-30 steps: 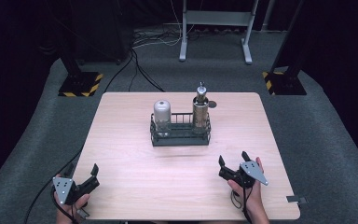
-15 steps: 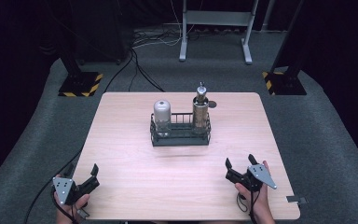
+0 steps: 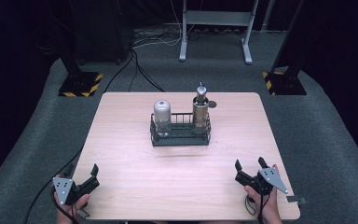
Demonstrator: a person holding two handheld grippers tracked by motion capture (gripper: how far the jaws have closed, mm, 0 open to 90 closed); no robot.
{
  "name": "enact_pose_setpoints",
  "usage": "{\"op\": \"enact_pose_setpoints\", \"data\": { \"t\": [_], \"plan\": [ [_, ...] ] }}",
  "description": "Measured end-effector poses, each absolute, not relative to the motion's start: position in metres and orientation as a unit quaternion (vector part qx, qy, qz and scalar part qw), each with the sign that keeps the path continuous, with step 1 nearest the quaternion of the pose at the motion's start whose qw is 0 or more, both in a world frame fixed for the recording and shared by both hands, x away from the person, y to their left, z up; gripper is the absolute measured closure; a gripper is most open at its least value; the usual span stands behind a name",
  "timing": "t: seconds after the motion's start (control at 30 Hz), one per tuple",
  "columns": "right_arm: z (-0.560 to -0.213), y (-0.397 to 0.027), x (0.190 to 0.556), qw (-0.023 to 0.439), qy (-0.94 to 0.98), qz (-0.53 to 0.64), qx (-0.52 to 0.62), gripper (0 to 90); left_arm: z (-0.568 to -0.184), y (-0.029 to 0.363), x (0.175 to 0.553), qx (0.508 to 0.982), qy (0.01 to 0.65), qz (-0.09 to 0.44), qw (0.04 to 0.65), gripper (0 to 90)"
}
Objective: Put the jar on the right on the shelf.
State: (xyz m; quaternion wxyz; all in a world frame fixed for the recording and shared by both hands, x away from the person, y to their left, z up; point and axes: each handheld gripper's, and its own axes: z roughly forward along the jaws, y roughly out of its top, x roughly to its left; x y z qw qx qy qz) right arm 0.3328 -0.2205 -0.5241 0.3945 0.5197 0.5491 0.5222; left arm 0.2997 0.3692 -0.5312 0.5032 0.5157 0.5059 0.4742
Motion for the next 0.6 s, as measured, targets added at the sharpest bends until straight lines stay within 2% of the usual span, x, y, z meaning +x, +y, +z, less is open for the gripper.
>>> {"op": "enact_pose_setpoints", "data": {
  "t": [0.6],
  "plan": [
    [-0.524, -0.249, 0.325, 0.4, 0.533, 0.517, 0.537, 5.9, -0.531, 0.369, 0.3, 0.515, 0.506, 0.475, 0.503, 8.8]
  ]
}}
